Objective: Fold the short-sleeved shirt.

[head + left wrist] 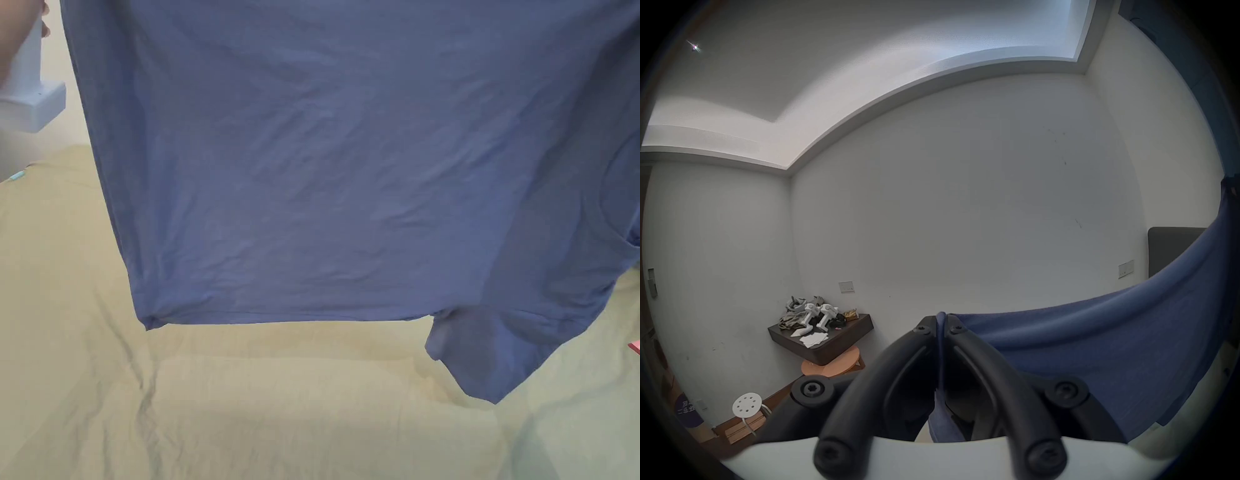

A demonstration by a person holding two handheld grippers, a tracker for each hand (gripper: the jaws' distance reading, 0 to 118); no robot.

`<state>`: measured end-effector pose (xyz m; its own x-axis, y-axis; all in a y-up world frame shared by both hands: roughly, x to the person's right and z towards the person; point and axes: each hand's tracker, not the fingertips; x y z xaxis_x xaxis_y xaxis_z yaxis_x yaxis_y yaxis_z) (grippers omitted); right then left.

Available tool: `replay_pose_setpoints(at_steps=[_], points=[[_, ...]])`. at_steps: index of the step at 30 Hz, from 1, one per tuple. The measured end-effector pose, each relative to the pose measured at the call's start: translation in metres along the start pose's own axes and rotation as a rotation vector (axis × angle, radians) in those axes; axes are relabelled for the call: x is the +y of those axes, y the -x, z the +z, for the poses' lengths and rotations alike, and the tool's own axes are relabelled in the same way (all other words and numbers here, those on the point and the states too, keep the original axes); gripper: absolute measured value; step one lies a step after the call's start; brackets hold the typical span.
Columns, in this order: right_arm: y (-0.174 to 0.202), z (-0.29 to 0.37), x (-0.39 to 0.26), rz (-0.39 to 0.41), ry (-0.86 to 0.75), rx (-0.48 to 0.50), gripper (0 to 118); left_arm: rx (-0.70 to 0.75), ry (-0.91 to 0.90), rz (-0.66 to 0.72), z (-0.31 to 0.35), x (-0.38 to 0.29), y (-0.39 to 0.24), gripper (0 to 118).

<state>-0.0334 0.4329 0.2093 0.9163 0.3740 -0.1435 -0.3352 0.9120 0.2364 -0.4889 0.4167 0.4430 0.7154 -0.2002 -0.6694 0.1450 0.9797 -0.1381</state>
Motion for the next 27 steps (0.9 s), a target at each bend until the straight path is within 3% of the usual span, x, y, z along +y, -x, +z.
replay_pose_setpoints(at_steps=[12,14,20,27], points=[[0.070,-0.057,-0.120,0.103,0.199,0.127,2,-0.012,0.152,-0.012,-0.077,-0.093,-0.032,0],[0.078,-0.054,-0.151,0.072,0.244,0.159,2,-0.029,0.178,-0.028,-0.077,-0.121,-0.038,0],[0.089,-0.011,-0.240,-0.034,0.404,0.251,2,-0.080,0.311,-0.041,-0.055,-0.213,-0.056,0],[0.084,0.092,-0.310,0.013,0.542,0.373,2,-0.144,0.441,-0.124,0.025,-0.316,-0.047,0]])
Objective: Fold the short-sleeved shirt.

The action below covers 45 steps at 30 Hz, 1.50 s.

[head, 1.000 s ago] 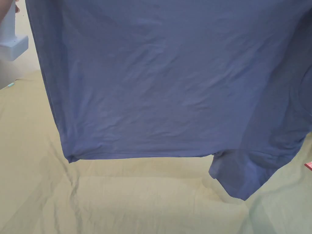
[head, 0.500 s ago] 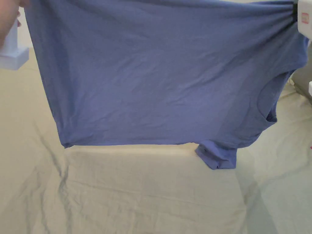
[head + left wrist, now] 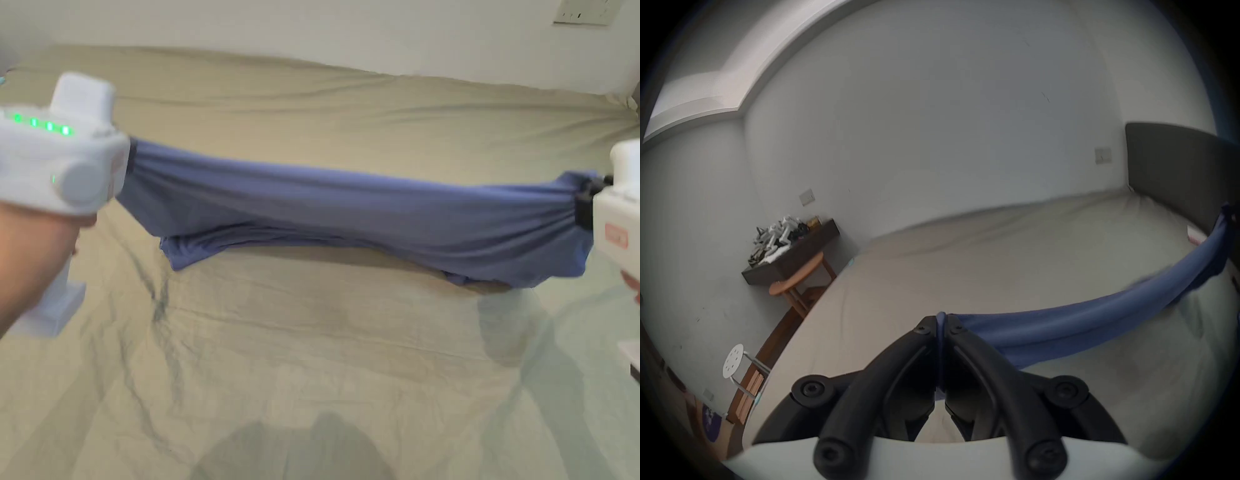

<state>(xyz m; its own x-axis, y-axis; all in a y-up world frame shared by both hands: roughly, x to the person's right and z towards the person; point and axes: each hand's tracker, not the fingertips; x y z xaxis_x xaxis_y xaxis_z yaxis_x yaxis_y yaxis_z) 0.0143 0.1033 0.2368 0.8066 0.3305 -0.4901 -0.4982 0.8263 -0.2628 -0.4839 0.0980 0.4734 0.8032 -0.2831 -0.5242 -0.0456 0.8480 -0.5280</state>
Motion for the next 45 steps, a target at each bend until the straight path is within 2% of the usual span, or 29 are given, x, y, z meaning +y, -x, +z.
replay_pose_setpoints(at_steps=[2,5,7,13,21,29,34,35,36,37,38,39,40,41,43,45], points=[[0.010,0.024,-0.037,0.023,0.053,0.026,2,-0.031,0.058,-0.039,0.019,-0.044,-0.003,0],[0.026,0.061,-0.092,0.011,0.138,0.109,2,-0.064,0.158,-0.074,0.054,-0.105,-0.008,0],[0.041,0.089,-0.134,0.040,0.205,0.114,2,-0.102,0.249,-0.080,0.078,-0.146,-0.010,0],[0.054,0.141,-0.226,-0.054,0.434,0.218,2,-0.161,0.423,-0.193,0.128,-0.244,-0.011,0],[0.056,0.193,-0.262,-0.087,0.541,0.241,2,-0.211,0.526,-0.272,0.176,-0.289,-0.008,0],[0.050,0.189,-0.269,-0.129,0.691,0.250,2,-0.254,0.629,-0.326,0.185,-0.304,-0.015,0],[0.059,0.168,-0.282,-0.133,0.787,0.255,3,-0.265,0.664,-0.357,0.176,-0.313,-0.025,0],[0.062,0.165,-0.283,-0.127,0.786,0.249,8,-0.259,0.653,-0.353,0.177,-0.312,-0.026,3],[0.064,0.167,-0.282,-0.103,0.778,0.210,25,-0.254,0.645,-0.339,0.176,-0.310,-0.025,8],[0.065,0.167,-0.279,-0.076,0.772,0.154,51,-0.232,0.634,-0.313,0.176,-0.306,-0.023,19],[0.063,0.167,-0.276,-0.039,0.766,0.086,89,-0.201,0.617,-0.288,0.176,-0.301,-0.021,48],[0.056,0.171,-0.269,-0.062,0.731,0.083,102,-0.187,0.588,-0.253,0.178,-0.292,-0.017,76],[0.049,0.177,-0.257,-0.111,0.681,0.074,103,-0.206,0.561,-0.209,0.180,-0.280,-0.012,102],[0.042,0.184,-0.240,-0.178,0.622,0.062,103,-0.243,0.526,-0.140,0.181,-0.266,-0.007,117],[0.032,0.200,-0.201,-0.273,0.447,0.088,103,-0.218,0.408,-0.008,0.192,-0.228,-0.001,117],[0.030,0.219,-0.157,-0.280,0.268,0.073,103,-0.204,0.265,0.077,0.203,-0.193,0.001,117]])
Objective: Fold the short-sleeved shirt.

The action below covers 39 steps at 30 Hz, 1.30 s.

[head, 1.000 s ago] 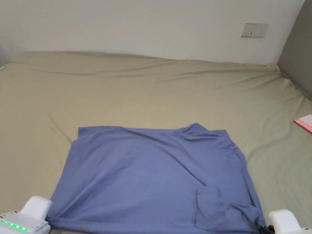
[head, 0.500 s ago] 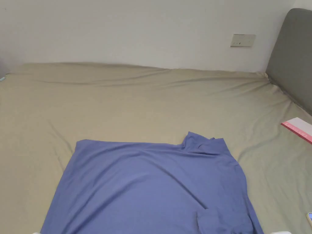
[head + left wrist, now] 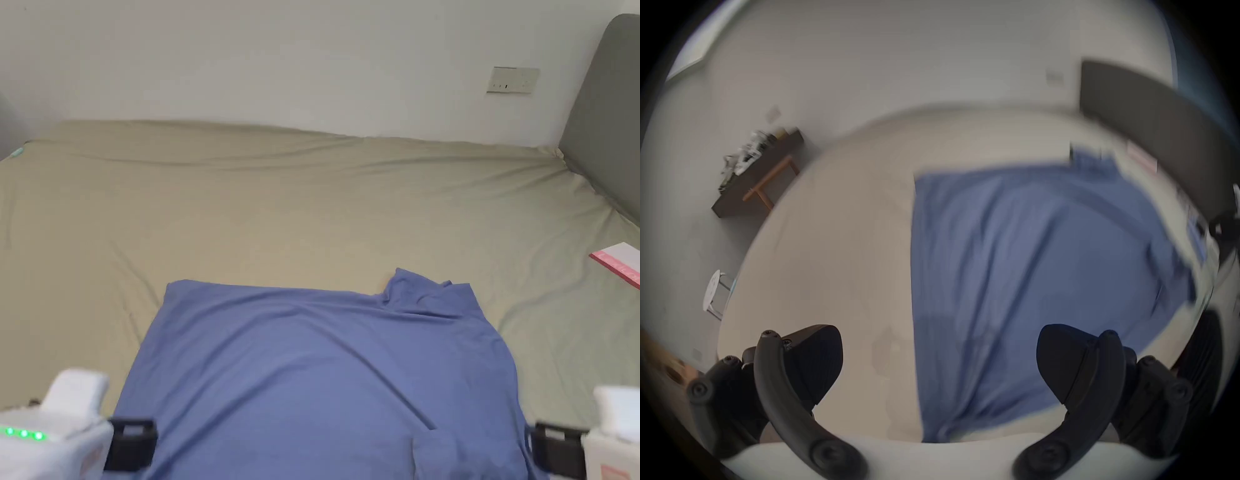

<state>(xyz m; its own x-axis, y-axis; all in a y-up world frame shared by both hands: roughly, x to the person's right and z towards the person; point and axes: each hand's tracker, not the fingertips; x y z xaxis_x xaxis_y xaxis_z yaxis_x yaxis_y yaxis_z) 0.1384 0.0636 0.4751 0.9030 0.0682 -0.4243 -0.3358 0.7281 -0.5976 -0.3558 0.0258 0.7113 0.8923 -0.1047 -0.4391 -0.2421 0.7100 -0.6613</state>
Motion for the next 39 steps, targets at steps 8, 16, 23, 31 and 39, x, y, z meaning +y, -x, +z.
replay_pose_setpoints(at_steps=[8,16,23,31,39], points=[[0.088,0.094,0.080,0.180,-0.452,-0.011,91,0.039,-0.590,0.038,0.102,0.082,-0.062,80],[0.137,0.113,0.072,0.258,-0.561,0.009,2,0.113,-0.717,-0.020,0.127,0.079,-0.110,8],[0.145,0.113,0.067,0.294,-0.583,0.002,2,0.119,-0.727,-0.036,0.134,0.081,-0.110,0],[0.148,0.098,0.056,0.315,-0.547,0.006,2,0.094,-0.519,-0.077,0.089,0.065,-0.094,0],[0.140,0.075,0.033,0.350,-0.445,0.011,2,0.033,-0.018,0.013,-0.005,-0.030,-0.036,30]])
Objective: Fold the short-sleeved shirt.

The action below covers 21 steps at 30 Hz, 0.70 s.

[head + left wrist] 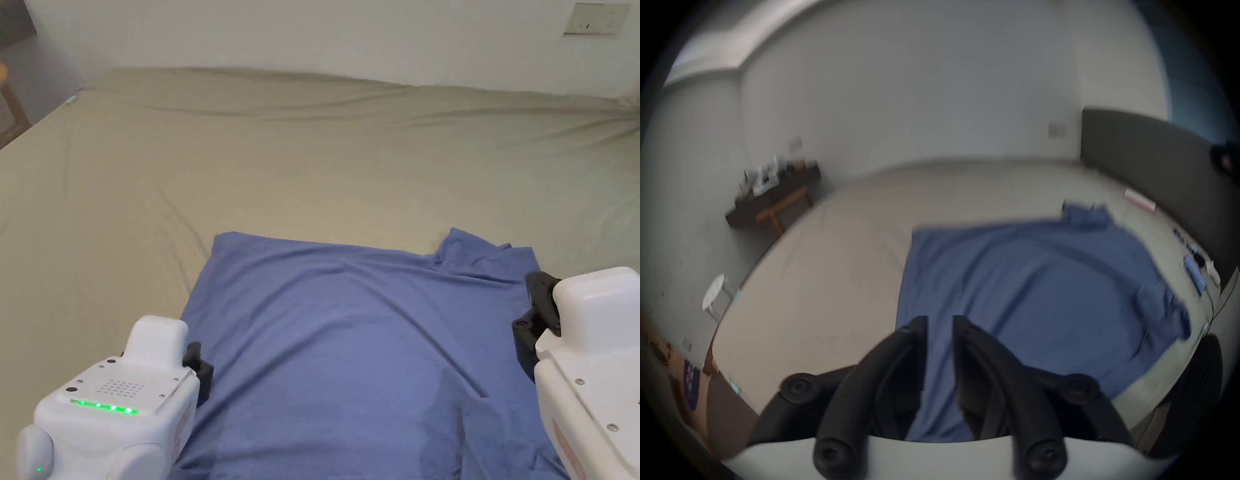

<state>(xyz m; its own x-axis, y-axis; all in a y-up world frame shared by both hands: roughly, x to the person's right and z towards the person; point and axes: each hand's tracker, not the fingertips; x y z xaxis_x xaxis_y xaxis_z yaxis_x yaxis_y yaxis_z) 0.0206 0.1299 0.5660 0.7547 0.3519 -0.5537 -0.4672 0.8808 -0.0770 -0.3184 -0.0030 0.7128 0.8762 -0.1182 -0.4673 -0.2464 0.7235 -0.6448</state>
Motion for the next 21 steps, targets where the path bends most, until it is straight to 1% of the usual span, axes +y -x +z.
replay_pose_setpoints(at_steps=[1,2,3,4,5,7,10,11,12,14,15,16,18,20,21], points=[[-0.002,-0.001,-0.004,-0.002,0.012,-0.002,2,0.006,0.067,-0.002,-0.010,-0.015,0.008,44],[-0.003,-0.003,-0.006,-0.005,0.023,-0.002,2,0.014,0.124,0.000,-0.019,-0.027,0.015,68],[-0.005,-0.004,-0.009,-0.010,0.034,-0.002,2,0.027,0.191,0.005,-0.026,-0.040,0.021,89],[-0.008,-0.005,-0.012,-0.015,0.044,0.003,2,0.038,0.242,0.032,-0.031,-0.053,0.027,89],[-0.010,-0.006,-0.014,-0.018,0.050,0.005,2,0.033,0.291,0.055,-0.036,-0.063,0.033,95],[-0.012,-0.009,-0.019,-0.018,0.072,-0.001,2,0.045,0.337,0.113,-0.043,-0.081,0.042,114],[-0.015,-0.010,-0.021,-0.011,0.093,-0.013,2,0.057,0.378,0.151,-0.050,-0.092,0.049,115],[-0.017,-0.010,-0.022,-0.013,0.098,-0.015,2,0.046,0.391,0.158,-0.051,-0.095,0.050,114],[-0.018,-0.010,-0.023,-0.016,0.103,-0.016,2,0.024,0.411,0.163,-0.053,-0.097,0.049,111],[-0.019,-0.010,-0.023,-0.019,0.107,-0.022,2,-0.031,0.424,0.180,-0.056,-0.099,0.047,95],[-0.019,-0.010,-0.023,-0.018,0.111,-0.027,2,-0.010,0.402,0.194,-0.051,-0.098,0.046,93],[-0.019,-0.009,-0.023,-0.018,0.115,-0.031,2,-0.010,0.408,0.181,-0.049,-0.096,0.046,86],[-0.021,-0.007,-0.023,-0.024,0.116,-0.036,2,-0.087,0.398,0.180,-0.046,-0.092,0.042,54],[-0.024,-0.006,-0.023,-0.033,0.119,-0.040,2,-0.116,0.375,0.165,-0.041,-0.087,0.034,10],[-0.026,-0.006,-0.024,-0.038,0.123,-0.045,2,-0.117,0.350,0.138,-0.038,-0.084,0.028,10]])
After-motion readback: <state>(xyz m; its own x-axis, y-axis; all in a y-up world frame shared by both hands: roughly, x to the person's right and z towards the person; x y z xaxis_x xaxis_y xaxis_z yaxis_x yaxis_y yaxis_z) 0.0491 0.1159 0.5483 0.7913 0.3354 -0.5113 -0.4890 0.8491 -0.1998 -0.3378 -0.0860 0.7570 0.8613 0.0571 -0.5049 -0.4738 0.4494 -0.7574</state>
